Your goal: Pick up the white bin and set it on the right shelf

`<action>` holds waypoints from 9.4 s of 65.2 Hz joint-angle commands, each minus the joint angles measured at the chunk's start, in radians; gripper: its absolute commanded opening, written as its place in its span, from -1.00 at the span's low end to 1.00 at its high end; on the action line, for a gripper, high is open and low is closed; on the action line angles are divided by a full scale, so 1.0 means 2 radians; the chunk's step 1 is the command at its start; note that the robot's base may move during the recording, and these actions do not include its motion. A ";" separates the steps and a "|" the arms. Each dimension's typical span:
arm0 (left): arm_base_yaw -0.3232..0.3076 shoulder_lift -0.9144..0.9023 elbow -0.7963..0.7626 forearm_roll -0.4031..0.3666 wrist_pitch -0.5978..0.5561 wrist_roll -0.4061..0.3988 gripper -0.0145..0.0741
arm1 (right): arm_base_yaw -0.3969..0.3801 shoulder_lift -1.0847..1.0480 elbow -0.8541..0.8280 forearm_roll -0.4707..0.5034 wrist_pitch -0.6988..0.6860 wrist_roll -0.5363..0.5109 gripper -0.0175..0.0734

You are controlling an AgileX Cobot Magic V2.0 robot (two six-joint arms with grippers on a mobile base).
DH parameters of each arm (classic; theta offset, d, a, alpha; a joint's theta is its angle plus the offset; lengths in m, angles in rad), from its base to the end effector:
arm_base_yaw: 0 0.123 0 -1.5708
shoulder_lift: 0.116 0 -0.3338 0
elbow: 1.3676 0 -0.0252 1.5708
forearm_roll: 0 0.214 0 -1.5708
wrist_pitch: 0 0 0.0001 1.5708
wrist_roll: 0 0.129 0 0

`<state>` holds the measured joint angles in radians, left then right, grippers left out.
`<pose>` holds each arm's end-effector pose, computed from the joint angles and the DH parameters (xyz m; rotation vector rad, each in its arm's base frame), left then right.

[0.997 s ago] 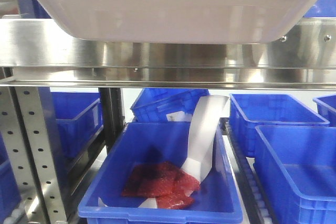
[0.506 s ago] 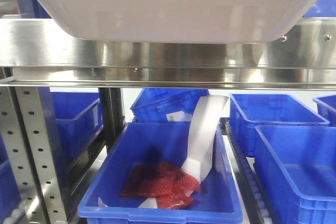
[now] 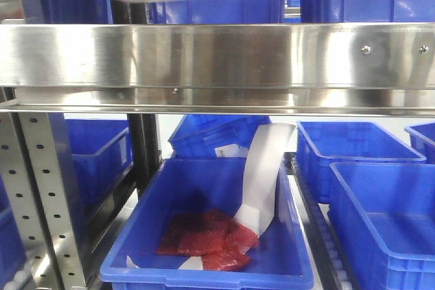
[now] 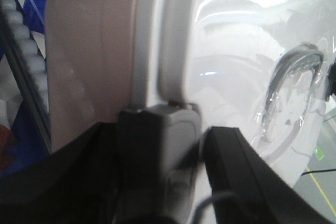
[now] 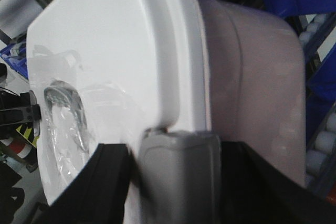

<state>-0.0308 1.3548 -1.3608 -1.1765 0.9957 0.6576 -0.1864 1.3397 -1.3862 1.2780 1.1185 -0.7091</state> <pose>0.2479 -0.1077 0.4652 0.3514 1.9612 -1.0713 0.2472 0.0665 0.4824 -0.2633 1.8843 1.0576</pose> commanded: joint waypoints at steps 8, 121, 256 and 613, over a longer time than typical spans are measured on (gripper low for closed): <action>-0.010 0.043 -0.069 -0.074 -0.055 0.004 -0.27 | 0.051 0.031 -0.041 0.102 -0.003 0.000 0.11; 0.017 0.103 -0.087 -0.023 -0.167 0.004 0.32 | 0.059 0.117 -0.041 0.062 -0.255 0.000 0.68; -0.014 -0.509 0.511 0.186 -0.478 -0.088 -0.94 | 0.060 -0.501 0.486 -0.102 -0.497 -0.127 -0.49; -0.043 -0.671 0.694 0.557 -0.518 -0.289 -0.94 | 0.098 -0.684 0.708 -0.621 -0.589 0.359 -0.49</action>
<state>-0.1112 0.0037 0.0288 -0.0543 0.0555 0.0896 0.0180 -0.0113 0.0275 0.0486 0.0197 0.0076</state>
